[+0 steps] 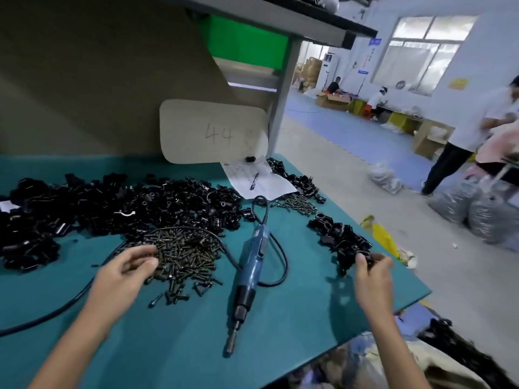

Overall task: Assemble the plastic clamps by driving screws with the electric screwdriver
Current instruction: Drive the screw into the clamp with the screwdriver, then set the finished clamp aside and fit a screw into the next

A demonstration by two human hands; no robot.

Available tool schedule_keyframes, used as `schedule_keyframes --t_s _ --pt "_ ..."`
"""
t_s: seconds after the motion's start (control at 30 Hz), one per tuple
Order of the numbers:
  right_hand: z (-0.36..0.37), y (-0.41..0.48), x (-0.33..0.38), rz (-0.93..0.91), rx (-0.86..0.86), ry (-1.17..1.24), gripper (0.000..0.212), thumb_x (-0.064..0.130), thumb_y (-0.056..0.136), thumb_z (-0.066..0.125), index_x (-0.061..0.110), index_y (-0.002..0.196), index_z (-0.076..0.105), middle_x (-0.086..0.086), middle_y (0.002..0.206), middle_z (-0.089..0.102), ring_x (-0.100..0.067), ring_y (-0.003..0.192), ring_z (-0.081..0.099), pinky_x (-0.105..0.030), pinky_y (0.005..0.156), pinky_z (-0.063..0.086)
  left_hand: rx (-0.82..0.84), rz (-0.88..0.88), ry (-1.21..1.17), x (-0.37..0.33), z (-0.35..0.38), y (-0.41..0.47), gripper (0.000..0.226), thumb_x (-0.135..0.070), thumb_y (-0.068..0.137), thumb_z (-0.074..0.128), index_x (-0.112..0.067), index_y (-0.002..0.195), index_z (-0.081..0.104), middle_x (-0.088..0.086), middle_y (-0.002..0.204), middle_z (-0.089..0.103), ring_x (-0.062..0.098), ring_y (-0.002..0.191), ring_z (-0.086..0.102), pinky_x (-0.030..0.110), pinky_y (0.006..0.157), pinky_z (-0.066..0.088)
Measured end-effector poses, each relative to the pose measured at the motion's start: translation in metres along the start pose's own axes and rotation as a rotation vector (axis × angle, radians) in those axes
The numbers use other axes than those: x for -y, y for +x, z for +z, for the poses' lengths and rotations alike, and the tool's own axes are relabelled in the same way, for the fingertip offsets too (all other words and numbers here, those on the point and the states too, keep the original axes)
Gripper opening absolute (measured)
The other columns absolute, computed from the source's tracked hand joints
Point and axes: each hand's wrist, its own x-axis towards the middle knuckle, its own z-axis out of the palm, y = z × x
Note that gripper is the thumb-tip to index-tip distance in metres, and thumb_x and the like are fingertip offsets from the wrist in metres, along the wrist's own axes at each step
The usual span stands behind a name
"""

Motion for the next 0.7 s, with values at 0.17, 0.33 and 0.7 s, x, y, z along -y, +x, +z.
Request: schedule_keyframes --t_s 0.17,0.33,0.7 --pt "-0.012 0.019 -0.049 0.213 -0.009 -0.367 0.031 0.036 0.107 0.043 0.005 0.109 0.045 -0.036 0.117 0.058 -0.049 0.111 0.055 -0.052 0.09 0.04 -0.264 -0.011 -0.062 0.017 -0.034 0.027 0.016 -0.012 0.096 0.065 -0.024 0.103 0.073 0.0 0.093 0.075 0.009 0.078 0.066 0.026 0.071 0.051" --pt "-0.01 0.034 -0.039 0.053 -0.052 -0.556 0.045 0.027 0.101 0.045 -0.005 0.128 0.06 -0.035 0.141 0.048 -0.055 0.127 0.044 -0.063 0.109 0.034 -0.524 0.048 0.084 0.015 -0.068 0.047 0.015 -0.012 0.095 0.063 -0.021 0.105 0.069 0.002 0.098 0.069 0.01 0.082 0.06 0.025 0.076 0.047" --pt "0.132 -0.023 0.172 -0.792 0.704 -0.282 0.033 0.021 0.106 0.051 0.023 0.138 0.057 -0.005 0.133 0.059 -0.028 0.122 0.054 -0.04 0.099 0.046 -0.275 -0.189 0.881 0.038 -0.13 0.075 0.07 -0.035 0.09 0.074 -0.026 0.151 0.041 0.011 0.166 -0.002 0.049 0.14 0.033 0.056 0.111 0.037"
